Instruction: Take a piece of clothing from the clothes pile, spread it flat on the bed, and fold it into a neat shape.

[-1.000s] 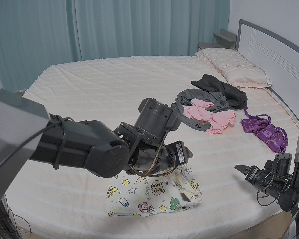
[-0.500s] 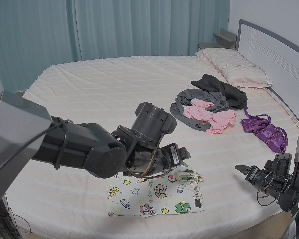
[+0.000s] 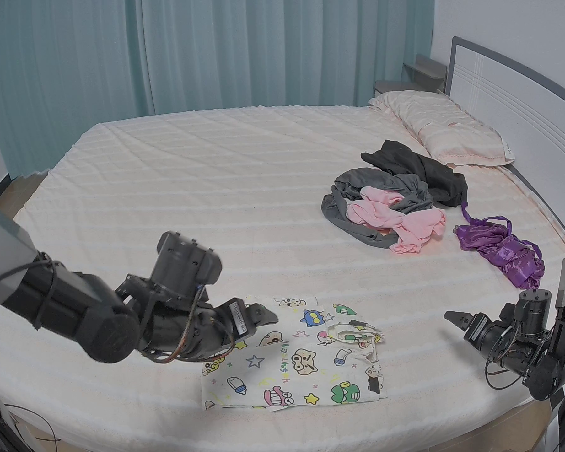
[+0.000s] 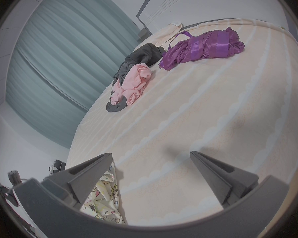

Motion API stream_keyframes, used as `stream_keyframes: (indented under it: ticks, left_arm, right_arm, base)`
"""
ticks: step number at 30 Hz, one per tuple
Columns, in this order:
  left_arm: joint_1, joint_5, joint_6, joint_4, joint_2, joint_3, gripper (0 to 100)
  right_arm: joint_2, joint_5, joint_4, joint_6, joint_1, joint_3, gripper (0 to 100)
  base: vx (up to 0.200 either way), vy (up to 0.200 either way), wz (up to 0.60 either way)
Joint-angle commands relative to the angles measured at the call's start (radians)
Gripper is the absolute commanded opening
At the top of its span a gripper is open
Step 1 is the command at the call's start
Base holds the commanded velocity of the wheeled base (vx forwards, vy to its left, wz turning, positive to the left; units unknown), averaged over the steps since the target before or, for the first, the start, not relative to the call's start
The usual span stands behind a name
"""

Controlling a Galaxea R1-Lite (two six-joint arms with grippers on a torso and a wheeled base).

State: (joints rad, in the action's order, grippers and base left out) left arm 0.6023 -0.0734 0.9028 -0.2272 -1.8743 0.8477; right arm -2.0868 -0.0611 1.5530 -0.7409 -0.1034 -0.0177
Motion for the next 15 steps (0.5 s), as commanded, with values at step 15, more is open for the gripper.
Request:
stream_keyframes:
  ticks: [15]
  left_arm:
    - [-0.092,-0.091,0.123,-0.304,0.115,-0.421,100]
  right_arm:
    - [-0.001,0.095,0.002,-0.083,-0.099,0.018,100]
  base:
    - [-0.053,0.0,0.0]
